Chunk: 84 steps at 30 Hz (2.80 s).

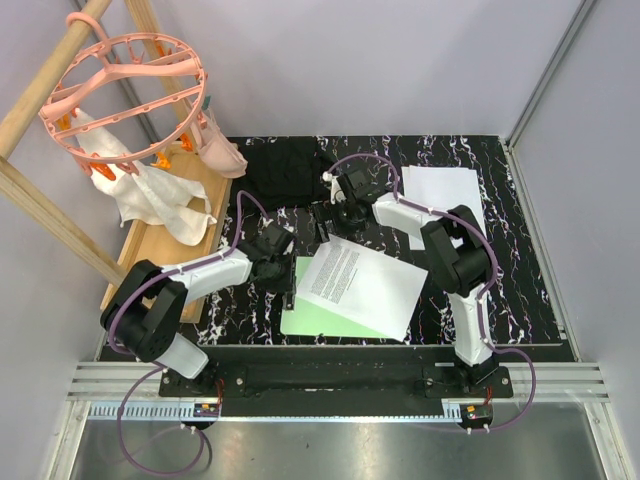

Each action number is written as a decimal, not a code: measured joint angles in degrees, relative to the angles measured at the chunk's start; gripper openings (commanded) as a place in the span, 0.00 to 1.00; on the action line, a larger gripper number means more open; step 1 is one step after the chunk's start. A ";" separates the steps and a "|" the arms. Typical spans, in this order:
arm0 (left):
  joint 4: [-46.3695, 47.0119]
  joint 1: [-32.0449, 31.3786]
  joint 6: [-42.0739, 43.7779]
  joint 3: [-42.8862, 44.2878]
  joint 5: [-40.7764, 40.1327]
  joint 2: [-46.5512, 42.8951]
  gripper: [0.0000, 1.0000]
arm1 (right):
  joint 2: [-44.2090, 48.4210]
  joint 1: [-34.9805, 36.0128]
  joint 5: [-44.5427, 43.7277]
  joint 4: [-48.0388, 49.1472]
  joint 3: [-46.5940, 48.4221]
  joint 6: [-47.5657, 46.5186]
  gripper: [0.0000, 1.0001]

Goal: Put the files into the folder

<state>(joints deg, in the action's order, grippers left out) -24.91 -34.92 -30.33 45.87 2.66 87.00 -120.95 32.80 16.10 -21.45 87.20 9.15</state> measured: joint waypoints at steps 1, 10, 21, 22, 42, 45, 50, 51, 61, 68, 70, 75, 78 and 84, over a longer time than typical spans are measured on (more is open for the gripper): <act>0.26 0.07 0.00 0.00 0.13 0.02 0.00 | -0.09 0.00 2.23 0.13 0.00 -0.24 1.00; 1.68 0.26 0.00 -0.22 0.42 0.13 0.00 | -0.96 0.15 19.37 0.79 -0.68 -2.75 1.00; 2.80 0.37 -0.17 -0.85 0.63 -0.33 0.00 | -0.26 0.20 11.28 2.69 -1.20 0.55 1.00; 3.06 0.37 -0.22 -1.09 0.63 -0.55 0.00 | 0.57 0.20 7.61 2.47 -1.36 1.31 1.00; 2.08 -1.11 1.20 1.92 -0.24 -9.25 0.52 | 40.52 -10.56 -17.16 -10.91 -38.18 28.48 0.99; 4.61 -1.75 1.22 6.38 1.90 -6.40 0.47 | 44.24 -12.48 -18.03 -11.43 -41.90 30.60 0.98; 8.63 -2.71 1.11 15.34 4.90 6.97 0.46 | 46.16 -13.27 -18.51 -11.02 -45.18 33.38 0.91; 8.79 -3.06 1.11 16.17 4.92 9.09 0.46 | 46.07 -13.53 -18.51 -10.80 -45.51 33.64 0.90; 7.28 -6.71 -0.68 16.55 4.90 15.89 0.45 | 38.49 -14.88 -20.26 -7.63 -44.54 33.81 0.85; 10.10 -8.81 -3.39 13.84 6.80 15.34 0.45 | 33.79 -17.57 -20.09 -5.73 -40.63 33.81 0.72; 11.28 -9.66 -4.15 12.74 7.37 14.78 0.45 | 32.00 -18.97 -20.09 -5.05 -39.06 33.20 0.66; 12.22 -12.28 -5.14 10.84 9.03 13.53 0.47 | 27.45 -20.72 -20.20 -3.67 -34.77 30.21 0.59; 11.93 -13.11 -5.40 10.60 10.10 13.07 0.51 | 25.68 -20.74 -20.13 -3.50 -32.94 28.04 0.54; 8.31 -13.42 -4.20 10.88 9.29 9.70 0.57 | 25.68 -20.74 -19.65 -3.65 -33.05 25.77 0.55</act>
<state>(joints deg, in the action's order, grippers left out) -16.60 -48.34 -34.52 56.75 11.94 96.71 -95.26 12.05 -3.55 -25.10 54.15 34.92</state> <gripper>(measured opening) 0.559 0.517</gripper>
